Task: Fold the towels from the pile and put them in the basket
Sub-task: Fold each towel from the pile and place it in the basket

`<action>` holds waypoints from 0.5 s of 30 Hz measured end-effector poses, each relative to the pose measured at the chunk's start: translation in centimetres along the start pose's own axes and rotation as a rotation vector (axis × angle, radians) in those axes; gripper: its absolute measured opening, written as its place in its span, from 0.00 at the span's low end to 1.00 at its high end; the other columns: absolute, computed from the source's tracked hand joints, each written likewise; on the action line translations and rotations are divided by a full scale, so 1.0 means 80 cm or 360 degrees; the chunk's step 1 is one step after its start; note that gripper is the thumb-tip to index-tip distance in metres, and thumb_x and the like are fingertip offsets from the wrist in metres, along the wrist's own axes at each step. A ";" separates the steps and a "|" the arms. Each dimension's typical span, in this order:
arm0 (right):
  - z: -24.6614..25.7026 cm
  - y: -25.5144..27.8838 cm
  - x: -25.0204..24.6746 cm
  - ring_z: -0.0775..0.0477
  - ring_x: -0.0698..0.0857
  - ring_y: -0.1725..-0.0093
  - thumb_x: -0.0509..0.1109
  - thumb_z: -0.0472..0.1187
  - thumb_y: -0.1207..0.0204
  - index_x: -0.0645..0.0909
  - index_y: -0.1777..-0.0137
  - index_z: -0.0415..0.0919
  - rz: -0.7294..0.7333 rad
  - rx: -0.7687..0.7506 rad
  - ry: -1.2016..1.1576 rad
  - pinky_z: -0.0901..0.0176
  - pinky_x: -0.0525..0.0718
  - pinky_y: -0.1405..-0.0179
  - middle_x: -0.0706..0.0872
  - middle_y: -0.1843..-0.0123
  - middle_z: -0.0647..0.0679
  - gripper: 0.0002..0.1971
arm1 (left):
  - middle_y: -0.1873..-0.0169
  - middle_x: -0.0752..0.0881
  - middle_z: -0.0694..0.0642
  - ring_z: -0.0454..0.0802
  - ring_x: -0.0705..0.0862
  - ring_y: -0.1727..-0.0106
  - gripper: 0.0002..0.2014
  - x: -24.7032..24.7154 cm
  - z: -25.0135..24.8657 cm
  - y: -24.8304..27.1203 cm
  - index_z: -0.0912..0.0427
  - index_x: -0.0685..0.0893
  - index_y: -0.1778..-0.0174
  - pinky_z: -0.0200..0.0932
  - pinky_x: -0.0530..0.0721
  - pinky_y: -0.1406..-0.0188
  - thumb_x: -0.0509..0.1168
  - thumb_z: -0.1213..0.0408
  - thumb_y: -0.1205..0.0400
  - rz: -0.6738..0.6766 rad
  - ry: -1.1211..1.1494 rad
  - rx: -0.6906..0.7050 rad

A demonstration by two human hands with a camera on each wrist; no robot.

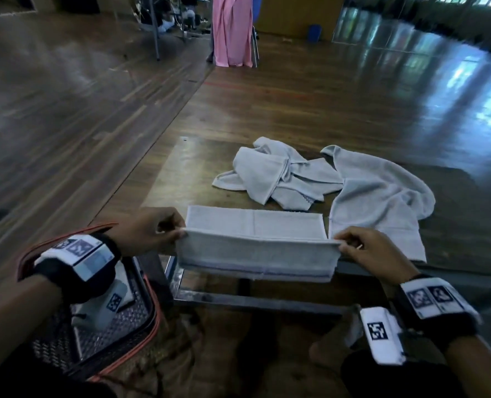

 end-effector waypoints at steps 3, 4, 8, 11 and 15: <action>-0.006 -0.043 0.017 0.48 0.82 0.58 0.70 0.32 0.26 0.85 0.47 0.38 -0.0122 0.0038 0.0053 0.67 0.73 0.60 0.89 0.53 0.41 0.09 | 0.61 0.86 0.49 0.44 0.83 0.61 0.03 0.006 0.016 -0.038 0.53 0.81 0.57 0.28 0.73 0.64 0.69 0.63 0.22 -0.0112 -0.0186 0.0007; -0.006 -0.057 0.019 0.49 0.81 0.57 0.69 0.32 0.25 0.85 0.47 0.37 -0.0164 0.0017 0.0109 0.64 0.73 0.57 0.88 0.52 0.41 0.09 | 0.60 0.86 0.49 0.45 0.83 0.58 0.03 0.007 0.021 -0.049 0.55 0.81 0.56 0.28 0.72 0.64 0.69 0.62 0.22 -0.0125 -0.0239 -0.0020; -0.006 -0.099 0.022 0.42 0.82 0.49 0.68 0.34 0.25 0.84 0.50 0.40 -0.0260 -0.0094 0.0303 0.51 0.78 0.48 0.86 0.50 0.42 0.06 | 0.51 0.86 0.56 0.53 0.83 0.48 0.06 0.009 0.041 -0.086 0.60 0.81 0.51 0.45 0.80 0.53 0.67 0.63 0.21 -0.0126 -0.0316 -0.0062; -0.013 -0.117 0.032 0.43 0.80 0.44 0.68 0.38 0.25 0.82 0.51 0.45 -0.0132 -0.0047 0.0496 0.45 0.75 0.44 0.84 0.46 0.47 0.05 | 0.49 0.84 0.56 0.53 0.80 0.50 0.08 0.014 0.052 -0.104 0.58 0.81 0.48 0.48 0.79 0.51 0.66 0.61 0.20 0.0031 -0.0461 -0.0188; -0.020 -0.128 0.045 0.41 0.80 0.40 0.65 0.42 0.22 0.81 0.46 0.45 0.0071 0.0077 0.0625 0.45 0.73 0.41 0.84 0.41 0.46 0.08 | 0.50 0.82 0.53 0.51 0.77 0.52 0.03 0.021 0.057 -0.117 0.52 0.78 0.53 0.49 0.79 0.50 0.65 0.59 0.20 0.0151 -0.0549 -0.0227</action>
Point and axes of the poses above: each hand's wrist, its own y-axis away from the middle knuckle, its own x-axis out of the palm, z = x × y, the point moved 2 cm from there along -y, towards the middle knuckle
